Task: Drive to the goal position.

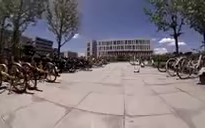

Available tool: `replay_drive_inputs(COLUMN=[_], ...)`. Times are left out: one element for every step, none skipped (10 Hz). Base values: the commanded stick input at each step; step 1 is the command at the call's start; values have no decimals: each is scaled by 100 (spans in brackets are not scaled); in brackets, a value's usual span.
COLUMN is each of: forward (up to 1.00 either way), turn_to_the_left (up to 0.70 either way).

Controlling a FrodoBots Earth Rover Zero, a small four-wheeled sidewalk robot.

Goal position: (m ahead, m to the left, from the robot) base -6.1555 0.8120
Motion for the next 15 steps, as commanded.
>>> replay_drive_inputs(forward=[-50,-50,-50,-50,-50,-50,-50,-50,-50,-50,-50,-50,-50,-50,-43], turn_to_the_left=[0,0,0,0,0,0,0,0,0,0,0,0,0,0,0])
